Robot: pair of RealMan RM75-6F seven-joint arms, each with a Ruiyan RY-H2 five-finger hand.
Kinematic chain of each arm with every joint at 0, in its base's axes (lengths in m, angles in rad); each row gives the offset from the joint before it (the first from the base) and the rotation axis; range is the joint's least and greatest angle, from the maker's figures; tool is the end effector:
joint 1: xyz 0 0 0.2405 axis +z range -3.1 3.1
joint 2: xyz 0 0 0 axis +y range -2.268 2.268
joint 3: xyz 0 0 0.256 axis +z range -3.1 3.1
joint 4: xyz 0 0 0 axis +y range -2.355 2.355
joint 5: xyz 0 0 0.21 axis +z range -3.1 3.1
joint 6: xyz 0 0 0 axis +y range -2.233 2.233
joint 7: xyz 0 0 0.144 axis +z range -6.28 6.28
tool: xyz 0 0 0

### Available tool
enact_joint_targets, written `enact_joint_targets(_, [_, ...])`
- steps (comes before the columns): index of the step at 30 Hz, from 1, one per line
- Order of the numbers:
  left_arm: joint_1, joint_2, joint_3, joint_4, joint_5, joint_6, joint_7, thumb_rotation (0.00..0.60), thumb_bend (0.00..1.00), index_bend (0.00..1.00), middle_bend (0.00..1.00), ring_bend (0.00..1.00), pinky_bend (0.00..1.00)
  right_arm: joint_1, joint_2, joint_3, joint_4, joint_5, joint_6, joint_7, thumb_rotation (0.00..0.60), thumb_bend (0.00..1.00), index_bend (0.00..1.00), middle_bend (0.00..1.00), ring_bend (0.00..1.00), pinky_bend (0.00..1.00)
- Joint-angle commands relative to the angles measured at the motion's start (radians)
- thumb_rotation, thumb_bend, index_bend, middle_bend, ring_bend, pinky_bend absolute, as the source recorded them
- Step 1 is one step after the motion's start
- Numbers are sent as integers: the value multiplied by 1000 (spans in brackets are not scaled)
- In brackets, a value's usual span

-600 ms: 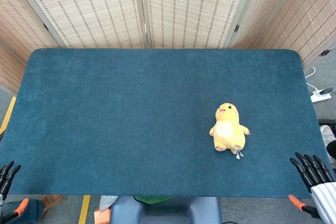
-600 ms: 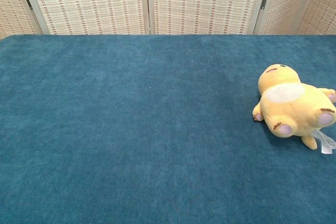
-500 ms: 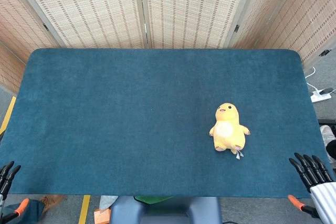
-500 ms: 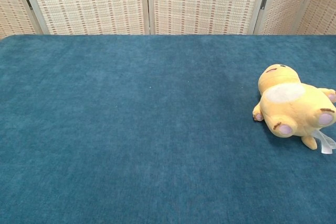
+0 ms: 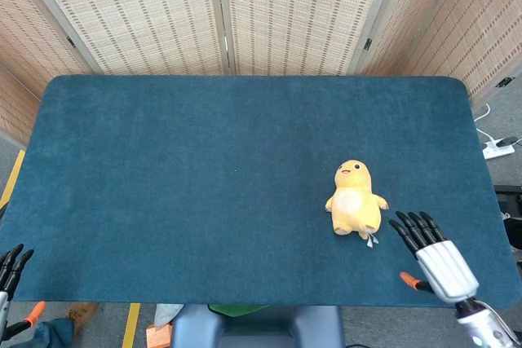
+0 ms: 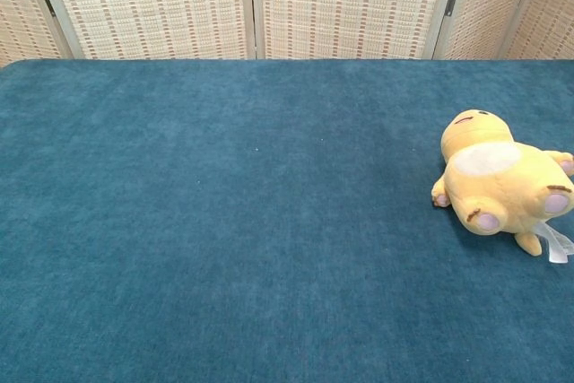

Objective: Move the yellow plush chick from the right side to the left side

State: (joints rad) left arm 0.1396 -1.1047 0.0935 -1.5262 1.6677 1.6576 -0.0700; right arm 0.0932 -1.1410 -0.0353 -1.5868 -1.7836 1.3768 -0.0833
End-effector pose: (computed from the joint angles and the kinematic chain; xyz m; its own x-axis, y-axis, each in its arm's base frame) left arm -0.3328 0.0781 0.1653 0.4131 0.0722 0.9078 0.9091 0.0270 -0.4158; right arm -0.2896 -0.1573 0.1132 0.5189 -0.1571 0.8403 -0.8343 -0.3073 0.4577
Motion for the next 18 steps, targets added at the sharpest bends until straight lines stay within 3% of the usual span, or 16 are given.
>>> enact_joint_targets(1, [-9, 3, -8, -4, -24, -23, -4, 600, 273, 0, 0, 0, 173, 136, -98, 95, -55, 139, -198, -158, 600, 112, 0, 0, 0, 0])
enact_joint_targets(6, [-25, 9, -29, -4, -82, -65, -35, 600, 274, 0, 0, 0, 173, 235, -212, 162, 23, 277, -334, -248, 600, 168, 0, 0, 0, 0])
enact_joint_targets(11, [-35, 13, -44, -4, -116, -86, -46, 600, 274, 0, 0, 0, 173, 286, -296, 186, 106, 359, -371, -347, 600, 204, 0, 0, 0, 14])
enact_joint_targets(12, [-36, 14, -46, -4, -122, -90, -47, 600, 274, 0, 0, 0, 173, 289, -301, 184, 112, 368, -372, -366, 600, 215, 0, 0, 0, 62])
enact_joint_targets(14, [-38, 15, -49, -4, -133, -98, -51, 600, 273, 0, 0, 0, 173, 289, -313, 183, 118, 384, -356, -393, 600, 249, 0, 58, 42, 254])
enact_joint_targets(16, [-40, 17, -52, -4, -141, -104, -54, 600, 273, 0, 0, 0, 174, 285, -323, 176, 128, 389, -339, -404, 600, 295, 83, 275, 241, 535])
enact_joint_targets(17, [-41, 18, -53, -4, -146, -108, -56, 600, 273, 0, 0, 0, 174, 285, -324, 168, 131, 394, -339, -408, 600, 314, 136, 353, 318, 609])
enact_joint_targets(18, [-42, 19, -54, -3, -150, -112, -58, 600, 273, 0, 0, 0, 174, 285, -325, 164, 134, 394, -336, -408, 600, 352, 256, 469, 433, 703])
